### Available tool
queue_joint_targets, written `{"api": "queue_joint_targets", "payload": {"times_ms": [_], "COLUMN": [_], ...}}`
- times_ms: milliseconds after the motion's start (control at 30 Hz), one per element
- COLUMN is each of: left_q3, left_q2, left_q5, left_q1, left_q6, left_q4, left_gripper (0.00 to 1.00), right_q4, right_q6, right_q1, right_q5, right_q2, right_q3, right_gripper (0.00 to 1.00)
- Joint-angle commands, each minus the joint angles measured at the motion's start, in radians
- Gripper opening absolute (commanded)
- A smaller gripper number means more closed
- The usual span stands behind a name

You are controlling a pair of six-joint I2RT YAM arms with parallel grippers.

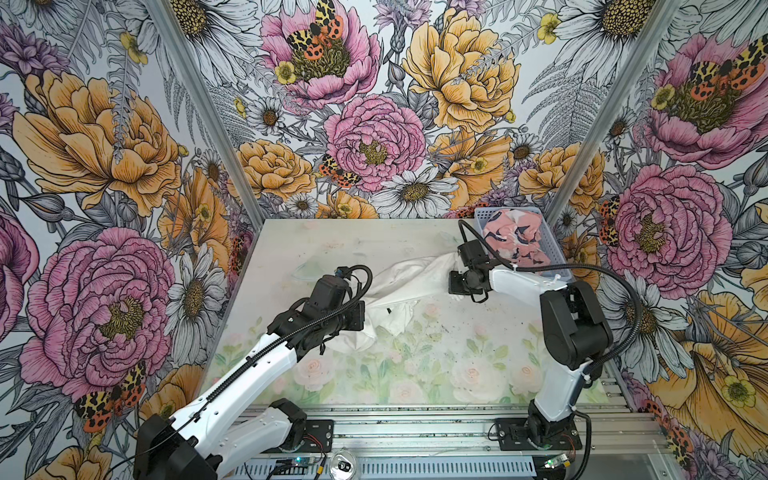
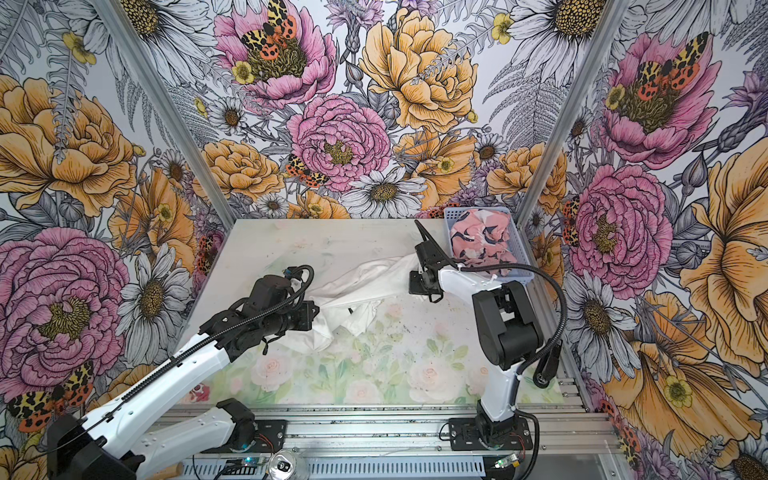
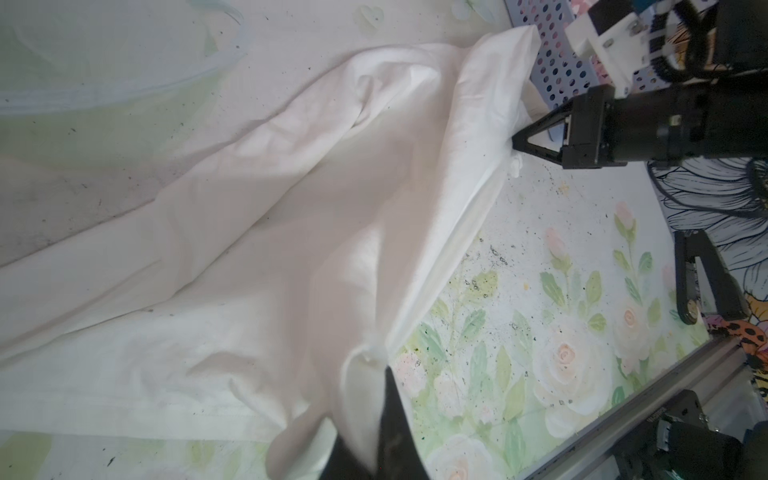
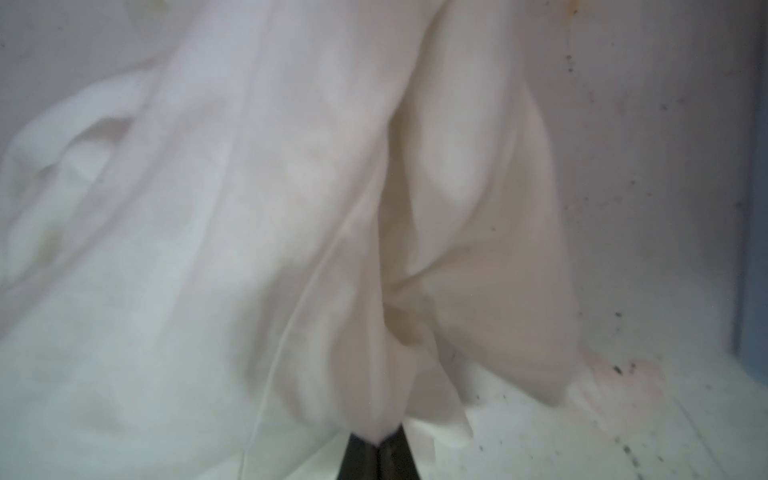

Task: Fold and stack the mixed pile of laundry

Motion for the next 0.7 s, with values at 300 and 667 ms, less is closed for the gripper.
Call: {"api": "queue_joint_targets", "payload": {"times_ms": [300, 667], "left_q3": [0.389, 0.745], "left_q2": [-0.12, 0.086], "left_q5": [-0.098, -0.082], "left_q1": [-0.025, 0.12], "left_q6": [0.133, 0.25], "left_q4": [-0.216, -0.209], "left_gripper": [0.0, 0.0], "right_q4": [-0.481, -0.498], "right_q6": [0.047, -0.087], "right_q1": [-0.011, -0.035], "right_q5": [0.093, 0.168], "right_q2": [-0.689, -0.342], "right_q3": [0.239, 0.847], "right_gripper": [0.0, 0.0]}}
